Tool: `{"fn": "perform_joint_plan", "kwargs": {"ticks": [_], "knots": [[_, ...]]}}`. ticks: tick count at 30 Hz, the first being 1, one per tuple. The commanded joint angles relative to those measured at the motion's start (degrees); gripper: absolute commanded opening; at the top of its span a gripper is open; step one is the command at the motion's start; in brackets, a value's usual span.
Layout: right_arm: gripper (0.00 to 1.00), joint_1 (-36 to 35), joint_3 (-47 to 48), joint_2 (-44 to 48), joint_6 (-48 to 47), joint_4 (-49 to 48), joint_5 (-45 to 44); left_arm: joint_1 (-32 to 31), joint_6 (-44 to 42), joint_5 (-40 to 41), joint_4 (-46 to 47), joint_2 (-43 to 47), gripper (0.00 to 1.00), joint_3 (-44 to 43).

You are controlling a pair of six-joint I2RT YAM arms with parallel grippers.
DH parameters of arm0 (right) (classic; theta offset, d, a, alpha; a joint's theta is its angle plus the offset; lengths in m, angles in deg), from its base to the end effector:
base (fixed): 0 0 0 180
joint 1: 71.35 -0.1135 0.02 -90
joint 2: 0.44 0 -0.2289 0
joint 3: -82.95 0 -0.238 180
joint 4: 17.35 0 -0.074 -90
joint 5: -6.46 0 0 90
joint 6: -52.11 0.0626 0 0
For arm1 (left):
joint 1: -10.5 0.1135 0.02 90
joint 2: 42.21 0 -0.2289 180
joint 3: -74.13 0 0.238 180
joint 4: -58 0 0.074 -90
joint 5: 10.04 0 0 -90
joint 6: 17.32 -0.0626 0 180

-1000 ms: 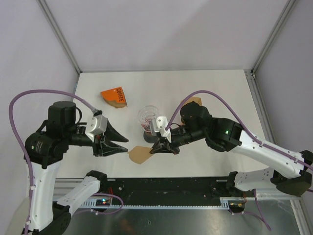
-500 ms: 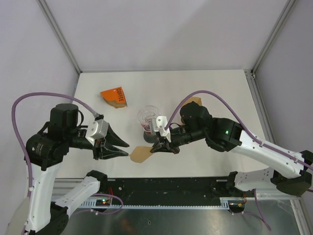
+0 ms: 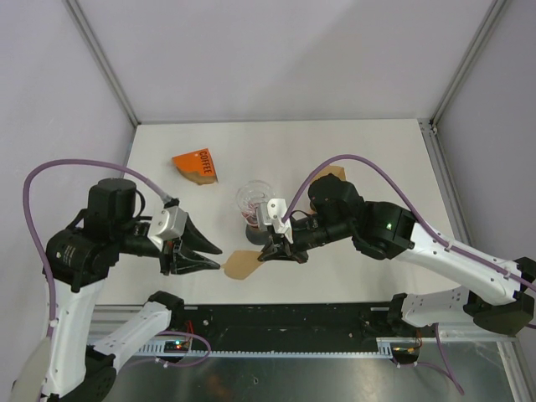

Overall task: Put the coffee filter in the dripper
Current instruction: Place the coffee filter in the coffee dripper.

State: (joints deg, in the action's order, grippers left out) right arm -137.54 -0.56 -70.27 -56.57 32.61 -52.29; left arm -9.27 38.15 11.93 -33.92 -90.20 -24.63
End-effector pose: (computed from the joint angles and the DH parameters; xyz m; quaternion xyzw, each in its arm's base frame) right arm 0.0796 0.2609 0.3847 -0.6521 0.4938 0.4192 0.3939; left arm 0.0657 -0.0853 0.4038 0.5502 0.5660 -0.4611 0.4053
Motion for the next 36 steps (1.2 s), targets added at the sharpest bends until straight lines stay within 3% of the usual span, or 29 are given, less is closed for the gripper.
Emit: {"fn": "perform_joint_plan", "kwargs": {"ticks": [1,8,13,18,36], "knots": [[0.0,-0.1,2.4,1.0,0.0,-0.3,-0.6,-0.7,0.2,-0.7,-3.0,0.2,0.39,0.5],[0.0,-0.1,2.4,1.0,0.0,-0.1,-0.9,-1.0,0.1,-0.8,-2.9,0.5,0.44,1.2],[0.0,-0.1,2.4,1.0,0.2,-0.4,-0.5,-1.0,-0.7,0.2,-3.0,0.0,0.17,0.4],[0.0,-0.2,2.4,1.0,0.3,-0.6,-0.3,-1.0,-0.9,0.4,-3.0,-0.3,0.07,-0.3],[0.0,-0.3,2.8,0.1,0.6,-1.3,0.7,-0.8,-0.8,1.1,-1.7,-1.0,0.08,-0.5]]}}
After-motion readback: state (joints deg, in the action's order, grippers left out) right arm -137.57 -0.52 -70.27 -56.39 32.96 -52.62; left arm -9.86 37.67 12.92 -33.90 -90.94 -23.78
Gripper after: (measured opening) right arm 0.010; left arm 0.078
